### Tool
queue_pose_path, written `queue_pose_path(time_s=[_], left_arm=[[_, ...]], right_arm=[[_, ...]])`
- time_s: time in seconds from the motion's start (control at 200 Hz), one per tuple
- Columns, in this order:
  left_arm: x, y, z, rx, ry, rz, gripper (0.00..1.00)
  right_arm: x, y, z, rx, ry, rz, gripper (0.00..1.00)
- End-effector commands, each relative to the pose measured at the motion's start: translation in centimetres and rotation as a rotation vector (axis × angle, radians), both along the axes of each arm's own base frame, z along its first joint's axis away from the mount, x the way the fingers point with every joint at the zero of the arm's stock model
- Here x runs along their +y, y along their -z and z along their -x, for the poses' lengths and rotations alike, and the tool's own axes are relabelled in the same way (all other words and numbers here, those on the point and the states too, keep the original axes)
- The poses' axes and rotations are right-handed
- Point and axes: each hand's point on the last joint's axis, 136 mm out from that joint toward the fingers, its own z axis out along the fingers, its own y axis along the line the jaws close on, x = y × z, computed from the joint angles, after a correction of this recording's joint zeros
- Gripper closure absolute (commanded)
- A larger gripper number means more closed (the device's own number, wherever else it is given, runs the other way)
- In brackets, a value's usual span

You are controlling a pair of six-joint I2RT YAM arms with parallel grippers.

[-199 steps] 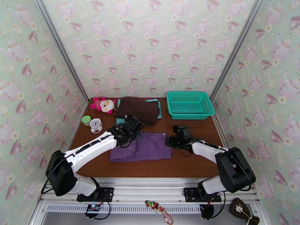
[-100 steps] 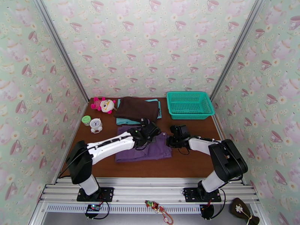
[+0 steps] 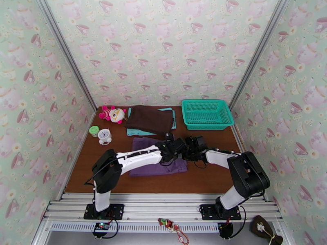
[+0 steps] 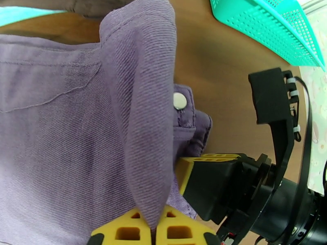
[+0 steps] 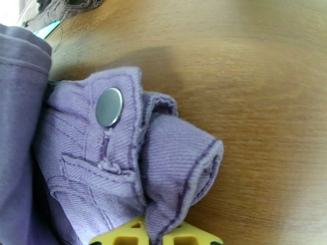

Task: Fold and stack the trousers

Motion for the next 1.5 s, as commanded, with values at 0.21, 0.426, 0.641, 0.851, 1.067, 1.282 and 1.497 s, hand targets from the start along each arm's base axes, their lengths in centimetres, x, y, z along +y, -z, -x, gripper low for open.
queue_pose_path(time_s=[0.21, 0.426, 0.641, 0.851, 1.067, 1.282, 1.497], left_arm=[[0.8, -6.6, -0.6, -0.274, 0.186, 0.328, 0.37], [11.0, -5.0, 0.2, -0.320, 0.108, 0.146, 0.27], [17.9, -4.2, 1.3, -0.321, 0.024, 0.083, 0.25], [21.5, -4.2, 2.5, -0.324, -0.023, 0.067, 0.21], [22.2, -2.0, 3.2, -0.263, -0.026, 0.059, 0.10], [22.5, -2.0, 3.0, -0.264, -0.039, 0.067, 0.00], [23.2, -1.5, 2.9, -0.256, -0.048, 0.068, 0.00]], right_arm=[[0.0, -0.7, 0.0, -0.016, 0.009, 0.005, 0.61], [-2.2, -4.8, -0.6, -0.188, 0.090, 0.056, 0.45], [-1.0, -8.6, 0.2, -0.327, 0.018, -0.041, 0.34], [3.1, -6.5, 1.0, -0.213, -0.130, -0.105, 0.46], [4.5, -4.6, 1.1, -0.165, -0.163, -0.056, 0.51], [5.1, -4.9, 1.0, -0.172, -0.184, -0.081, 0.81], [5.8, -7.7, 0.8, -0.242, -0.211, -0.120, 1.00]])
